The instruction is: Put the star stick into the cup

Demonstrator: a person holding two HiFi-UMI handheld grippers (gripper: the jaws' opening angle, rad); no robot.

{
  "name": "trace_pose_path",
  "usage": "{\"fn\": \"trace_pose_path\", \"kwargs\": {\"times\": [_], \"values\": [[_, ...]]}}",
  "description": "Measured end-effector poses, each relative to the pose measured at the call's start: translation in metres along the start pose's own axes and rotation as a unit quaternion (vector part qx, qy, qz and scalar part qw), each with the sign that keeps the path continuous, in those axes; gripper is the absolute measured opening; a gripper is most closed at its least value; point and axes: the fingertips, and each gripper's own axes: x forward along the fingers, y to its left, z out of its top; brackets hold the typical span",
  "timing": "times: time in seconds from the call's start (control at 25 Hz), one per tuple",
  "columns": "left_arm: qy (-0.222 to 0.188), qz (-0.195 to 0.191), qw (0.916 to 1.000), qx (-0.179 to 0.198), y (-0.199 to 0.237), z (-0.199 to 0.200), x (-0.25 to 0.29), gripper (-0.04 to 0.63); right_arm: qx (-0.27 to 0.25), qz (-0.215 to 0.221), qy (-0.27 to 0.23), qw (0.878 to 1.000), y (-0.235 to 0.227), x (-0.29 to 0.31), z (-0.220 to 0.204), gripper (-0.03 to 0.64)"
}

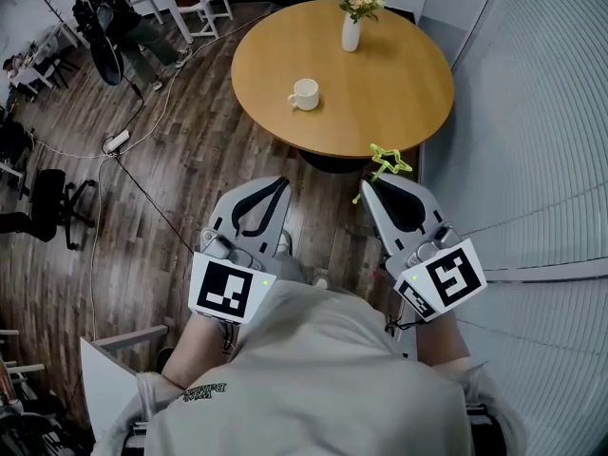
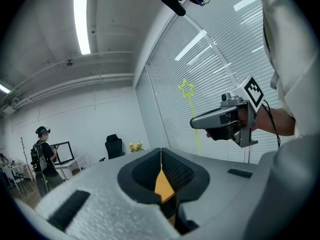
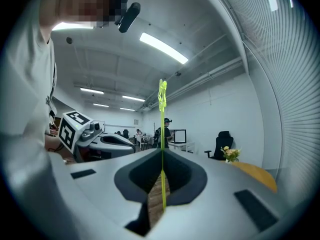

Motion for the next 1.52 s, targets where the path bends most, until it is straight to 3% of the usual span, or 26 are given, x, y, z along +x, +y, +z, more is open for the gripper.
{"fn": "trace_pose_path", "kwargs": {"times": [0.52, 0.84, 1.52], "values": [[0.0, 0.006, 0.9999, -0.011, 0.027, -0.016, 0.016, 0.023, -0.003, 0.003, 0.006, 1.0, -0.015, 0.036, -0.009, 0.031], [-0.012, -0.01, 0.9997, -0.016, 0.054, -0.016, 0.043, 0.023, -0.001, -0.012, -0.006, 1.0, -0.035, 0.068, -0.004, 0.031], [-0.005, -0.035, 0.9988, -0.033, 0.159, -0.044, 0.125, 0.023, -0.007, -0.033, 0.016, 0.999, -0.095, 0.184, -0.006, 0.031]]}}
